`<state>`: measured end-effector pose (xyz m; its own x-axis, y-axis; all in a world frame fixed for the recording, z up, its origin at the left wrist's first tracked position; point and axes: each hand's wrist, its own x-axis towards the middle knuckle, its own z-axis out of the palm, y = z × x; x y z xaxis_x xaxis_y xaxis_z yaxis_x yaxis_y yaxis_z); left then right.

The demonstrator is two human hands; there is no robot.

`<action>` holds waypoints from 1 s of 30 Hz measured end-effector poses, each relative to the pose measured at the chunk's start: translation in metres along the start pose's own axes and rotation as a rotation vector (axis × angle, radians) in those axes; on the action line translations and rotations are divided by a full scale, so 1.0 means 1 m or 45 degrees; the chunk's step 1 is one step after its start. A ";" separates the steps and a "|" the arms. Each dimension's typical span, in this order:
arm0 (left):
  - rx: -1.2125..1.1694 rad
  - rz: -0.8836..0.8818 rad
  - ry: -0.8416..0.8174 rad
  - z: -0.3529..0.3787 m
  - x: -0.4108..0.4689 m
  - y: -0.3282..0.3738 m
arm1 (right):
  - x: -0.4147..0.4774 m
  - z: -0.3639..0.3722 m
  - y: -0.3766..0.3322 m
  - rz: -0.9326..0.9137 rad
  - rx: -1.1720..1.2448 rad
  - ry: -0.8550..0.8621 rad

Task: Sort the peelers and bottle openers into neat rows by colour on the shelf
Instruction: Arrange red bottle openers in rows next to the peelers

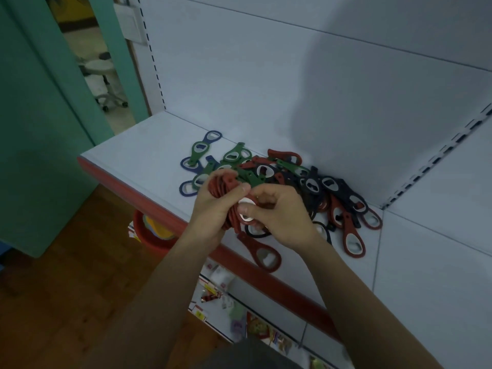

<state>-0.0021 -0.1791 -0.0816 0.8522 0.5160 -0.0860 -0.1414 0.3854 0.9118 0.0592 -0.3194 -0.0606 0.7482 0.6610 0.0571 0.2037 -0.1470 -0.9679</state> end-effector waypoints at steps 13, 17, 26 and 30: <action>-0.285 -0.078 -0.016 0.014 0.009 0.013 | -0.047 -0.024 0.013 0.238 -1.180 -0.318; -0.190 -0.065 -0.091 0.018 0.010 0.008 | -0.052 -0.042 0.023 0.241 -0.686 -0.217; -0.039 -0.224 -0.305 0.072 -0.007 -0.020 | -0.049 -0.049 0.014 0.182 0.250 0.385; -0.044 -0.299 -0.170 0.084 0.000 -0.029 | -0.053 -0.078 0.027 0.222 -0.038 0.576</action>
<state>0.0441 -0.2549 -0.0742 0.9223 0.3048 -0.2375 0.0528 0.5096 0.8588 0.0749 -0.4160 -0.0711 0.9710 0.2392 0.0014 0.0636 -0.2527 -0.9654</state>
